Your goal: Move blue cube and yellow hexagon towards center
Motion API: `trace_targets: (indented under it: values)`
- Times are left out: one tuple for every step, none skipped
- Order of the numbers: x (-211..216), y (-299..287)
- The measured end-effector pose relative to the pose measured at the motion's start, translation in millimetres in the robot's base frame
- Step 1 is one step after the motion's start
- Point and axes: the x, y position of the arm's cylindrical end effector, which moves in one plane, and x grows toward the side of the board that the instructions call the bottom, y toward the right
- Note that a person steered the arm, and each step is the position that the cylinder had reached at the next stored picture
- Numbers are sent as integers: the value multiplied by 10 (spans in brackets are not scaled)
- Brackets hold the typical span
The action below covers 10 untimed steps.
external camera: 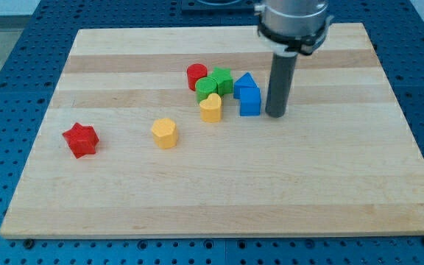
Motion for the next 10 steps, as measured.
trace_targets:
  values:
    - [-16, -7]
    - [-16, -68]
    - [-16, -138]
    - [0, -266]
    - [78, -321]
    - [117, -321]
    - [117, -361]
    - [117, -440]
    - [117, -454]
    - [338, -357]
